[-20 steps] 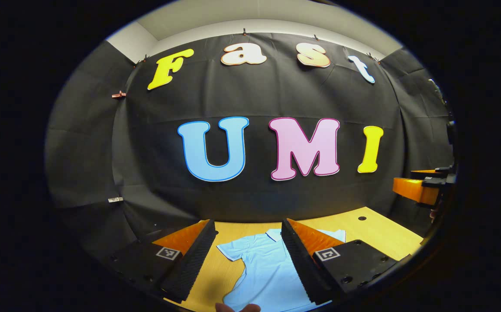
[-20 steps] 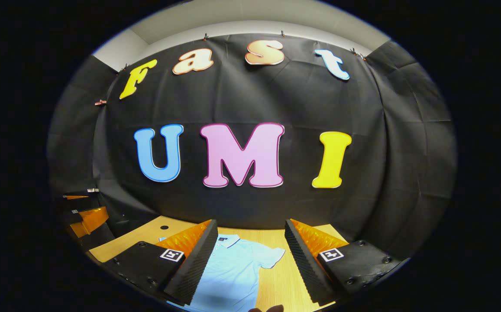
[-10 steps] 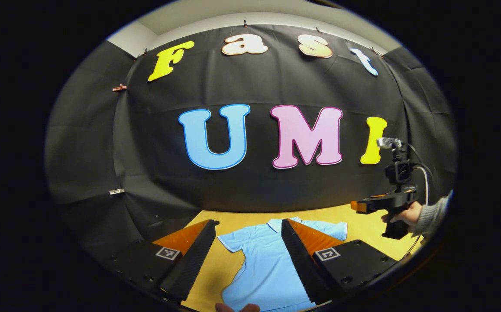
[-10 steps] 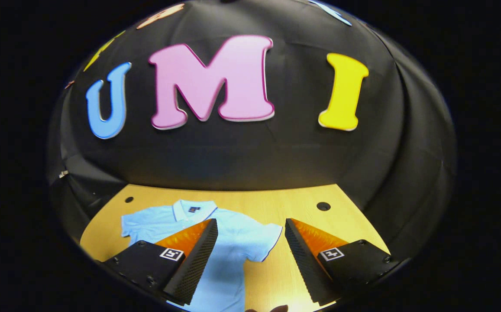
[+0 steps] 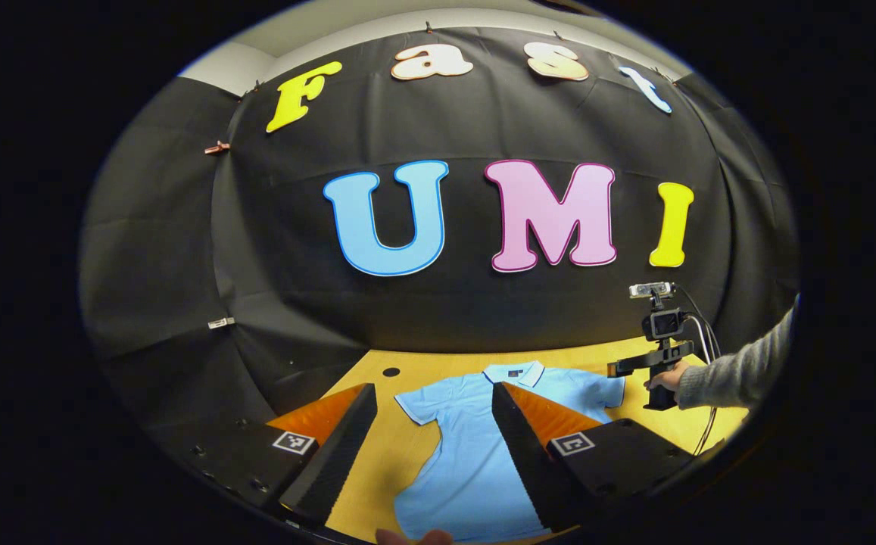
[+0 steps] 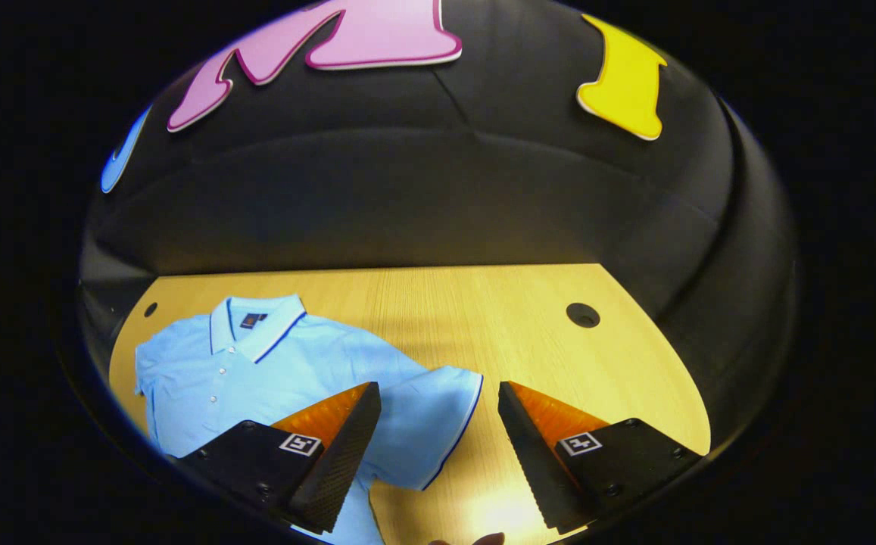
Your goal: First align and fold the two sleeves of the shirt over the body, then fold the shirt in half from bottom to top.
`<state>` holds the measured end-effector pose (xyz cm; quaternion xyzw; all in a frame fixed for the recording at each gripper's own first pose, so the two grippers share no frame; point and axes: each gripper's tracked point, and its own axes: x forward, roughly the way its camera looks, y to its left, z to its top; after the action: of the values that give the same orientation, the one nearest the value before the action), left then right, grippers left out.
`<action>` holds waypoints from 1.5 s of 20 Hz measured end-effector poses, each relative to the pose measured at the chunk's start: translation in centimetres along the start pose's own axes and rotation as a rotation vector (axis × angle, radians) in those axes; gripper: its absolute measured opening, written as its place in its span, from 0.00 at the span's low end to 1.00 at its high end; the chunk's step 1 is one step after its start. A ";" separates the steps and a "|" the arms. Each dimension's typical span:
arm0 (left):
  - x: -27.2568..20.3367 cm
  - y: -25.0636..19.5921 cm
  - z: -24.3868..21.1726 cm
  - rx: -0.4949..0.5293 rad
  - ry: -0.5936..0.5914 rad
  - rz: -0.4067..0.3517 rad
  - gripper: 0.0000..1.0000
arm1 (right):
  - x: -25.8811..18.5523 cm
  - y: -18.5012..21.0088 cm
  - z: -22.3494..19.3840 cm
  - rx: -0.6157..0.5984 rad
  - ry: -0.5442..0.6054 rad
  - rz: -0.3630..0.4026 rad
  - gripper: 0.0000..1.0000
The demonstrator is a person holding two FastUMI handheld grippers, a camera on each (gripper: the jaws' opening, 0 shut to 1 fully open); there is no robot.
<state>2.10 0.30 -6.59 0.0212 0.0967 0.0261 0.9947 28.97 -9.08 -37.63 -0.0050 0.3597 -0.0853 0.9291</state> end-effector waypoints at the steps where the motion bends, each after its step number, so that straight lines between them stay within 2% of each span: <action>1: 0.0 0.1 -0.2 0.000 0.006 0.005 0.97 | 0.8 0.1 -0.2 0.001 0.012 -0.001 0.97; 8: -0.1 0.9 -1.2 -0.009 0.035 0.045 0.98 | 3.8 0.3 -2.3 0.012 0.094 0.001 0.97; 13: -0.3 0.8 -1.4 -0.008 0.034 0.049 0.97 | 4.4 0.4 -4.6 0.010 0.168 0.013 0.97; 18: -0.5 0.8 -1.8 -0.009 0.043 0.049 0.97 | 4.4 0.7 -4.5 0.044 0.178 0.031 0.93; 19: -0.6 0.9 -2.1 -0.008 0.045 0.051 0.97 | 4.5 0.9 -4.5 0.037 0.175 0.045 0.81; 20: -0.7 1.0 -2.2 -0.009 0.047 0.052 0.98 | 4.5 1.3 -4.4 0.030 0.171 0.056 0.78; 23: -0.9 1.5 -2.6 -0.014 0.056 0.058 0.98 | 4.3 3.2 -4.5 0.016 0.170 0.088 0.17; 24: -1.0 1.8 -2.6 -0.014 0.058 0.062 0.98 | 4.3 3.5 -4.3 0.012 0.167 0.095 0.09; 26: -1.2 2.2 -2.8 -0.017 0.060 0.067 0.98 | 3.7 3.8 -4.1 0.013 0.165 0.101 0.05; 30: -1.3 3.2 -2.9 -0.028 0.060 0.078 0.97 | 1.9 6.3 -0.8 -0.027 0.055 0.139 0.05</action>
<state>0.08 3.57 -9.03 0.0101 0.1253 0.0666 0.9898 30.80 -3.16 -39.91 0.0098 0.3858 -0.0156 0.9224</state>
